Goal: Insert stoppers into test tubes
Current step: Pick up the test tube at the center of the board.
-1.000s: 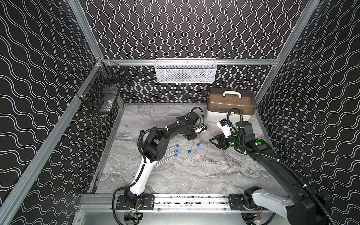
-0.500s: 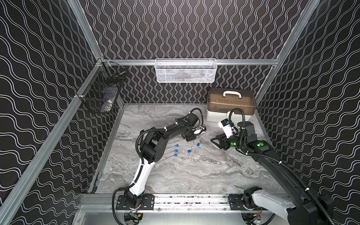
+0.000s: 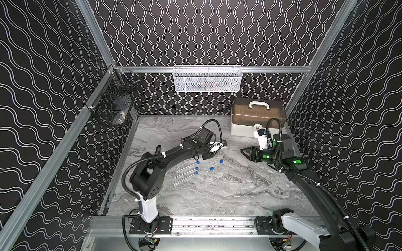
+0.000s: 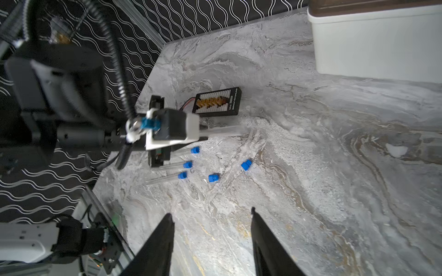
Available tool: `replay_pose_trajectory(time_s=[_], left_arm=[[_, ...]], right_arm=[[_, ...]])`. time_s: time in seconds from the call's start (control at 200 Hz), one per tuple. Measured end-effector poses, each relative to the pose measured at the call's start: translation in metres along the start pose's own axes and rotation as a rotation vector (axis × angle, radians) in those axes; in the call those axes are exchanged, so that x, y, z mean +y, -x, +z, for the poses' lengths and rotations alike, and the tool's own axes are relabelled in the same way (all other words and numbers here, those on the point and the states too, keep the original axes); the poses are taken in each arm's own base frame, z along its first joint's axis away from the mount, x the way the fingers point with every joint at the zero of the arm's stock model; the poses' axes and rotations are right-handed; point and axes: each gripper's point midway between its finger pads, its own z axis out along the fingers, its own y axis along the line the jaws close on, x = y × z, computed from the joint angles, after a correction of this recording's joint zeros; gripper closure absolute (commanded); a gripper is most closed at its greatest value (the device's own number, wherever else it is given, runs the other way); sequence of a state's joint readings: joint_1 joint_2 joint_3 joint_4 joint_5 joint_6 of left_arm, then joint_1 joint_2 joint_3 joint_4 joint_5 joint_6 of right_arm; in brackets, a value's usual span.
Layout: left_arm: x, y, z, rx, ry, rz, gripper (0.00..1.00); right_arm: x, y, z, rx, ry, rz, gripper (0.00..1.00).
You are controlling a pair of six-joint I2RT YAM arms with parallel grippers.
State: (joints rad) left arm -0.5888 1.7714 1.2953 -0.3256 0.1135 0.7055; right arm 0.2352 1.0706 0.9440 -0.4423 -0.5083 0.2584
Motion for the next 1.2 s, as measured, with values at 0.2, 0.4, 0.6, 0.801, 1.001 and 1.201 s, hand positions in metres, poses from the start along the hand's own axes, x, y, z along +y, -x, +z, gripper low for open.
replay_pose_trajectory(time_s=[0.2, 0.4, 0.6, 0.801, 1.001, 1.201], left_arm=[[-0.026, 0.012, -0.04, -0.114, 0.012, 0.035, 0.97], [-0.042, 0.019, -0.058, -0.18, 0.0, 0.032, 0.97], [-0.05, 0.028, -0.063, -0.239, -0.018, 0.001, 0.97], [-0.056, 0.032, -0.063, -0.267, -0.035, -0.002, 0.97], [-0.057, 0.036, -0.064, -0.285, -0.042, -0.011, 0.96], [-0.058, 0.041, -0.065, -0.302, -0.045, -0.012, 0.96]], right_arm=[[0.005, 0.005, 0.021, 0.162, 0.042, 0.162, 0.45], [0.019, -0.003, 0.038, 0.306, 0.095, 0.239, 0.44], [0.033, -0.023, 0.055, 0.431, 0.113, 0.243, 0.46], [0.04, -0.034, 0.063, 0.489, 0.127, 0.241, 0.58], [0.041, -0.039, 0.065, 0.511, 0.132, 0.251, 0.67], [0.041, -0.042, 0.065, 0.527, 0.138, 0.262, 0.74]])
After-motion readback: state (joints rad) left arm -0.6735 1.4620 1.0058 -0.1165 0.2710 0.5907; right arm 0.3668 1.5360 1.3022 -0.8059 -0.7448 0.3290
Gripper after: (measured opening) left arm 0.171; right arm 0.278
